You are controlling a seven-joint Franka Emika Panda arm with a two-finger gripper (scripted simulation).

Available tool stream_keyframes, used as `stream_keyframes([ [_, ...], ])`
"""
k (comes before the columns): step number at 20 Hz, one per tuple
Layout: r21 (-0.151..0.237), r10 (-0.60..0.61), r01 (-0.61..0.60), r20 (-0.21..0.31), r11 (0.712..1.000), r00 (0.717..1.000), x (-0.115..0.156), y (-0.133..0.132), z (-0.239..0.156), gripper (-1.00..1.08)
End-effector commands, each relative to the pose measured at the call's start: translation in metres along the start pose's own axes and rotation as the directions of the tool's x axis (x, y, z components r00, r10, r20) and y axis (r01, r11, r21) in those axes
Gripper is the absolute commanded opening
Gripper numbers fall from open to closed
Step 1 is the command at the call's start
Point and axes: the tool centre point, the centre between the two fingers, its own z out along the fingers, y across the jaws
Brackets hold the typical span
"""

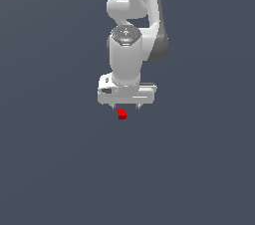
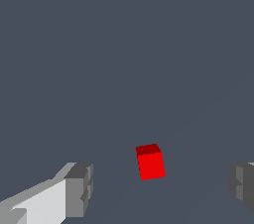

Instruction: Pick up the red cube and move it to a goal position.

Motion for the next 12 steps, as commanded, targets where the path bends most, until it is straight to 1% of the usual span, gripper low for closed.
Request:
stream_keyframes([
  [1, 0.0, 0.0, 0.0, 0.0, 1.0, 1.0, 0.0, 0.0, 0.0, 1.0],
  [7, 0.001, -0.009, 0.009, 0.001, 1.0, 1.0, -0.004, 0.001, 0.009, 1.0],
  [12, 0.003, -0.031, 0.031, 0.004, 1.0, 1.0, -0.015, 0.003, 0.032, 1.0],
])
